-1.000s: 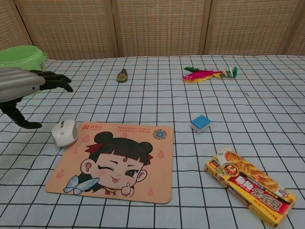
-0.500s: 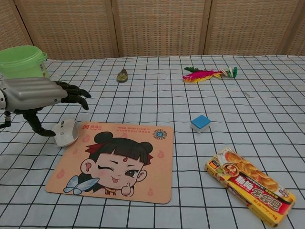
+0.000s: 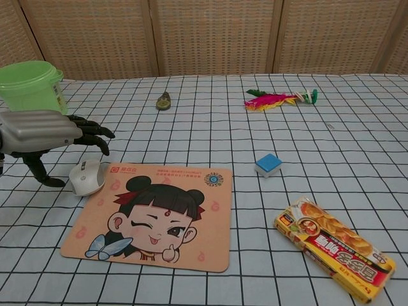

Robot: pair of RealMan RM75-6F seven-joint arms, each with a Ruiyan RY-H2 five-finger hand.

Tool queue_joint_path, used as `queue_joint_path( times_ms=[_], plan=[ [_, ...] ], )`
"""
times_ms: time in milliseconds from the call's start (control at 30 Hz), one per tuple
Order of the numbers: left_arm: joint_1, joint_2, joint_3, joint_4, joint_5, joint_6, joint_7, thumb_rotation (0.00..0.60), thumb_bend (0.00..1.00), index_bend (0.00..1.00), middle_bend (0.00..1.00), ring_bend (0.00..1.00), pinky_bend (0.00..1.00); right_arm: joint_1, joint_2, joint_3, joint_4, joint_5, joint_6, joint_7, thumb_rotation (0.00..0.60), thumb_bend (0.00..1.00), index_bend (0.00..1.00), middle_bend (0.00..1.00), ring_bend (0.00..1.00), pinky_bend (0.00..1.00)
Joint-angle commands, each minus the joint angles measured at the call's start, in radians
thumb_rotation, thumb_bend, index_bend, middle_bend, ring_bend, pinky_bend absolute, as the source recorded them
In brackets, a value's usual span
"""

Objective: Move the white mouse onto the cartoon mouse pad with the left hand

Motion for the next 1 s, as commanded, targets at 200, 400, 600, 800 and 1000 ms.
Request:
queue_joint_path(
  times_ms=[200, 400, 600, 800, 1000],
  plan=[
    [-0.009, -0.048, 0.010, 0.054, 0.021, -0.005, -0.036, 0.600, 0.24, 0.21, 0.01, 0.00, 0.08, 0.001, -0.004, 0.001, 0.004, 0.007, -0.007, -0.007, 0.600, 0.08, 0.14, 0.00, 0.00, 0.00],
    [-0.009, -0.061, 0.015, 0.084, 0.018, -0.013, -0.046, 0.600, 0.24, 0.24, 0.04, 0.00, 0.09, 0.002, -0.005, 0.002, 0.009, 0.011, -0.011, -0.004, 0.600, 0.07, 0.14, 0.00, 0.00, 0.00],
    [-0.003, -0.087, 0.014, 0.108, 0.018, 0.000, -0.059, 0.600, 0.25, 0.33, 0.12, 0.06, 0.17, 0.003, -0.008, 0.003, 0.011, 0.013, -0.014, -0.008, 0.600, 0.08, 0.14, 0.00, 0.00, 0.00],
    [0.009, -0.105, 0.017, 0.126, 0.030, 0.033, -0.060, 0.600, 0.29, 0.52, 0.29, 0.22, 0.31, 0.002, -0.007, 0.004, 0.011, 0.013, -0.011, -0.006, 0.600, 0.08, 0.14, 0.00, 0.00, 0.00],
    [0.021, -0.107, 0.013, 0.135, 0.054, 0.098, -0.070, 0.600, 0.40, 0.64, 0.38, 0.30, 0.37, 0.002, -0.008, 0.004, 0.013, 0.015, -0.013, -0.004, 0.600, 0.08, 0.14, 0.00, 0.00, 0.00]
  ],
)
